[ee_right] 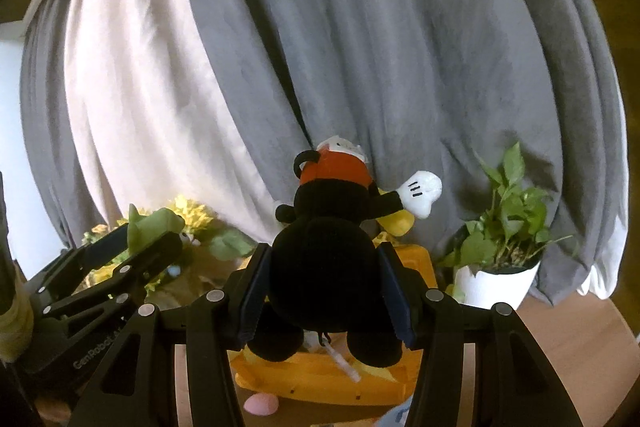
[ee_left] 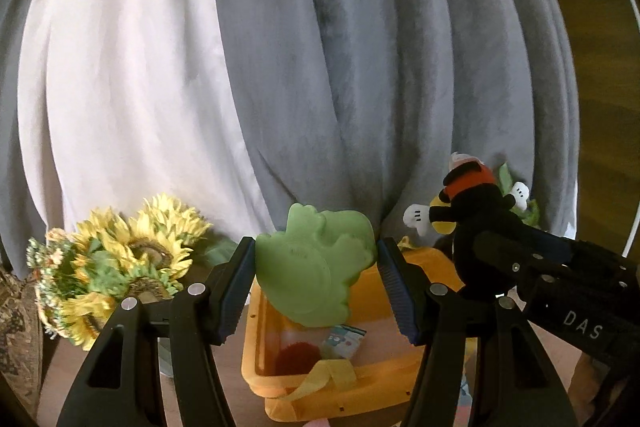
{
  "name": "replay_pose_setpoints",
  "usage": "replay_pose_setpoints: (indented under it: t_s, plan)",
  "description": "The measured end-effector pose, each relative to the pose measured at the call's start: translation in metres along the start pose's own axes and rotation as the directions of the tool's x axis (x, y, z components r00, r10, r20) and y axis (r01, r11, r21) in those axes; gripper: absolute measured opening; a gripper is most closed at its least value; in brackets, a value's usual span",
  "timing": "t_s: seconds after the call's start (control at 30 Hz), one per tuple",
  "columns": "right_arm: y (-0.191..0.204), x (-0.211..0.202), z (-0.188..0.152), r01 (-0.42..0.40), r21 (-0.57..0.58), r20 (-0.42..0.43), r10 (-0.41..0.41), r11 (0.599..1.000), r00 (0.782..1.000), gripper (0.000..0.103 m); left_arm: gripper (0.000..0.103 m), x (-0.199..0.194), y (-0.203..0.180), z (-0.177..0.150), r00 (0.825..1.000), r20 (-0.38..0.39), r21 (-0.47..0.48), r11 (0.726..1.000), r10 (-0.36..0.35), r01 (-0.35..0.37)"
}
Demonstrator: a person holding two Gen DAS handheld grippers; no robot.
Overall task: Organize soft objects
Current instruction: 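Lift the green frog with the left tool while the right tool carries Mickey over the crate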
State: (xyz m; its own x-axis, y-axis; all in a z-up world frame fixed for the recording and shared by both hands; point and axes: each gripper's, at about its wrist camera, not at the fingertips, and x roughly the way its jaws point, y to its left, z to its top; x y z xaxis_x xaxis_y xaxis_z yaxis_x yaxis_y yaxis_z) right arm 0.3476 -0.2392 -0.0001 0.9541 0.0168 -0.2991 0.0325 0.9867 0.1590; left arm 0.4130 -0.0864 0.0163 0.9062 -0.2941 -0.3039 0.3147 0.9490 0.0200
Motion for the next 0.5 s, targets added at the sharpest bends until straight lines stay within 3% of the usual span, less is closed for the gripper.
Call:
replay_pose_setpoints:
  t_s: [0.5]
  plan:
    - [-0.025, 0.089, -0.021, 0.020, 0.035, -0.153, -0.015, 0.999, 0.988, 0.054, 0.061, 0.085, 0.003, -0.031, 0.991, -0.136, -0.012, 1.000, -0.007, 0.006]
